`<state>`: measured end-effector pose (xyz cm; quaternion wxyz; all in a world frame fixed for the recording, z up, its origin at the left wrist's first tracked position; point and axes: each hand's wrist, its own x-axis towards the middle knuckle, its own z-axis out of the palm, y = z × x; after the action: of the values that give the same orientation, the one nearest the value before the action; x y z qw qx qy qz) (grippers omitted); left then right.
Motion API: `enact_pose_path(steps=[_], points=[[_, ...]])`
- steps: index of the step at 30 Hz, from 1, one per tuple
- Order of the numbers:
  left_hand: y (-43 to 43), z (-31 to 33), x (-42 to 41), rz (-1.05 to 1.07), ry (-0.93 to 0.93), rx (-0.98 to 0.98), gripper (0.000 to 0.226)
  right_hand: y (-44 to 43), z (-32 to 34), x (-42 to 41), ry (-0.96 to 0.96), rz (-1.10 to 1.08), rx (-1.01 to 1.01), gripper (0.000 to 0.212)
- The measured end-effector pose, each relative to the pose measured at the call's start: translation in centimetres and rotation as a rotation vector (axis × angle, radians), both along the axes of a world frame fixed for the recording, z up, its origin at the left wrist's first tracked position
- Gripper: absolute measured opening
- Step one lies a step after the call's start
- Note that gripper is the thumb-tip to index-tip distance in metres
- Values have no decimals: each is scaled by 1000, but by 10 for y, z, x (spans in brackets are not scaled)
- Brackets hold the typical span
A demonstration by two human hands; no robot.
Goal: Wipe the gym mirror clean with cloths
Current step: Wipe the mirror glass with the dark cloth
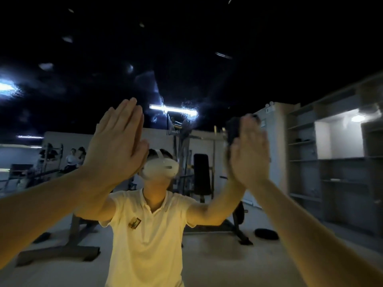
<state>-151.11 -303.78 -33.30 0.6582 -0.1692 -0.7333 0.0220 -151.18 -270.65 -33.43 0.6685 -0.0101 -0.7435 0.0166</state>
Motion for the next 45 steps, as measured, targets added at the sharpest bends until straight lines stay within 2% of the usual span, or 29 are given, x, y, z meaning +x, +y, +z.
enact_pose_path(steps=[3, 4, 6, 8, 11, 13, 15, 17, 21, 23, 24, 26, 28, 30, 32, 34, 36, 38, 41, 43, 45], points=[[11, -3, -7, 37, -5, -2, 80, 28, 23, -2, 19, 33, -312, 68], [13, -4, -9, 46, 6, -7, 81, 18, 27, -3, 28, 56, -353, 69], [13, -4, -9, 60, 27, -16, 81, -25, 28, -3, 69, 111, -304, 62], [12, -2, -9, 49, 47, -17, 76, -82, 20, -2, 100, 233, -133, 57], [7, 10, -6, 8, 100, 4, 64, -155, 7, -2, 58, 251, 353, 62], [8, 21, -6, -6, 126, -1, 66, -158, 18, -4, 1, 214, 567, 66], [12, 29, -11, -1, 107, -5, 69, -128, 34, -8, -17, 126, 609, 68], [17, 31, -20, 32, 84, 12, 72, -82, 49, -6, -21, 96, 413, 72], [17, 30, -30, 54, 117, 16, 78, 13, 82, -4, 33, 14, -224, 64], [17, 29, -31, 42, 127, 17, 79, 16, 93, -7, 15, 42, -457, 70], [16, 29, -31, 42, 125, 19, 79, 1, 96, -10, 23, 65, -489, 73], [16, 28, -32, 46, 125, 16, 79, -50, 91, -15, 85, 79, -351, 76], [16, 28, -33, 40, 125, 12, 79, -103, 85, -16, 114, 88, -101, 76], [16, 29, -34, 30, 127, 13, 79, -140, 83, -10, 29, 148, 138, 78], [17, 29, -33, 26, 126, 11, 80, -146, 88, -4, -61, 200, 375, 76], [16, 28, -33, 29, 130, 8, 80, -122, 97, 0, -82, 124, 527, 73], [15, 27, -35, 31, 143, 9, 79, -80, 110, 0, -35, 7, 429, 74], [15, 27, -36, 38, 148, 5, 78, -28, 124, 0, 36, -60, 120, 76], [14, 27, -36, 49, 150, -2, 76, 10, 132, 0, 2, -35, -331, 67], [14, 27, -36, 49, 149, -1, 76, -14, 135, -2, 3, 8, -401, 68], [13, 27, -35, 44, 141, -1, 77, -59, 133, -5, 41, 11, -284, 77]])
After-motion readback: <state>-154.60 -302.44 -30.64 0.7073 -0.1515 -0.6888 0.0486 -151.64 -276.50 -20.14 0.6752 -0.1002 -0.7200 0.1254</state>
